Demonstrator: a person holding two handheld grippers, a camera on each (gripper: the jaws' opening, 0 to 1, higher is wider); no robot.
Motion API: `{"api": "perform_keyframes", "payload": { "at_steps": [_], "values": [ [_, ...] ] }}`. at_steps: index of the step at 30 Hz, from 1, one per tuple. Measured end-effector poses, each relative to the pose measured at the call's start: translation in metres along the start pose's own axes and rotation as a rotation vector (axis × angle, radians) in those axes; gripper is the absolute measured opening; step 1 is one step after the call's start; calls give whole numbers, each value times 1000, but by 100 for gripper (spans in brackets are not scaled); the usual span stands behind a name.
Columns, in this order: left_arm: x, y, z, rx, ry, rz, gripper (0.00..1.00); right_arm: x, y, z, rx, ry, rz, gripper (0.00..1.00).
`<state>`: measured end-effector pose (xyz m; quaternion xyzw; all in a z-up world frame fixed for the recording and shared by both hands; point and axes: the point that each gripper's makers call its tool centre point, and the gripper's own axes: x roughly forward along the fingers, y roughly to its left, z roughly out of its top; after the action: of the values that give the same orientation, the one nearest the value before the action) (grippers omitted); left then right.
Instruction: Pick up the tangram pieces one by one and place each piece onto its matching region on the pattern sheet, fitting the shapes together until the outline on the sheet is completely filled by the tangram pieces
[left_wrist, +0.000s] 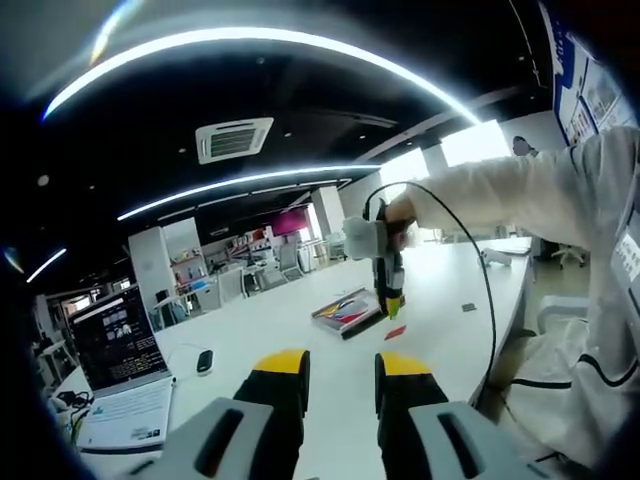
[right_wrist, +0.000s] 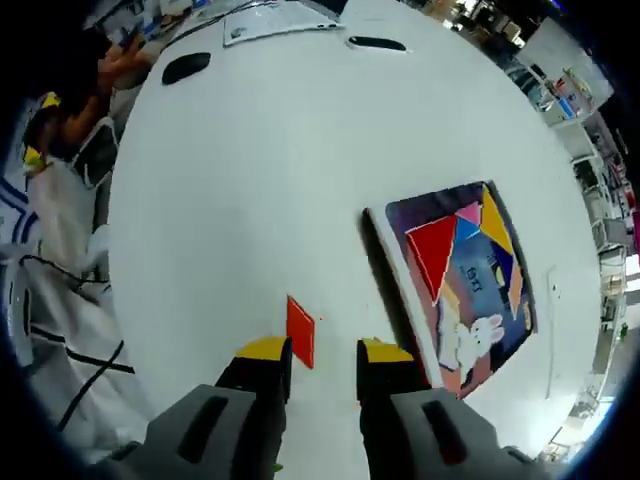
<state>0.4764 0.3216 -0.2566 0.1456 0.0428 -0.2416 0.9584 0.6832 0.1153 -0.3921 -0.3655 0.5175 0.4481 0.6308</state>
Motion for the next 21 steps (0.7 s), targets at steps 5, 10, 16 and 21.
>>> {"api": "perform_keyframes", "payload": {
  "at_steps": [5,10,16,21],
  "values": [
    [-1,3,-1,-6,-1,4,28,19,12,-19,70,57,12,22],
    [-1,2,-1,-7,0,4,28,25,20,-20,110,51,28,22],
    [-1,2,-1,-7,2,4,28,30,20,-20,127,76,8,16],
    [-2,2,1,-6,0,1,28,31,16,-17,181,112,-6,15]
  ]
}}
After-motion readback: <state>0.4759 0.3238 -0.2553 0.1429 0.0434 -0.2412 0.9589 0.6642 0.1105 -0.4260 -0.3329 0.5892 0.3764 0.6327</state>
